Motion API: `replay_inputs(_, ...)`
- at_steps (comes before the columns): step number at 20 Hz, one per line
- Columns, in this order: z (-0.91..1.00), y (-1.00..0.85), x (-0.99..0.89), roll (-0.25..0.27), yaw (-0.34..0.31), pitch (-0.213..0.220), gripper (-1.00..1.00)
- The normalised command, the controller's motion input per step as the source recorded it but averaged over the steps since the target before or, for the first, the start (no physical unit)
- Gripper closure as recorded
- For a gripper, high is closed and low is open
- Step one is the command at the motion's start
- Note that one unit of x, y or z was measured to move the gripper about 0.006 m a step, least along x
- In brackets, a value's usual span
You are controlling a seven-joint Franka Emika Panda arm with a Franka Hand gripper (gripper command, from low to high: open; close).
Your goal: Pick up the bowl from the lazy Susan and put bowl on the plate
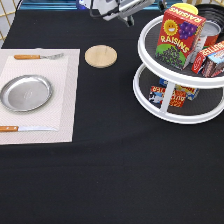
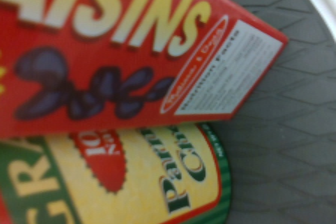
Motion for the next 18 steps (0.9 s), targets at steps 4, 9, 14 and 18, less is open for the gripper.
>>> replay_inputs(4, -0.34, -0.03, 0.04, 0.130, 0.004, -0.113, -1.00)
replay_inputs(9, -0.38, 0.00, 0.00, 0.085, 0.005, -0.075, -1.00)
replay_inputs(14, -0.35, 0.00, -0.05, 0.052, 0.027, -0.009, -1.00)
replay_inputs(18, -0.24, 0.00, 0.00, 0.020, 0.025, -0.001, -1.00)
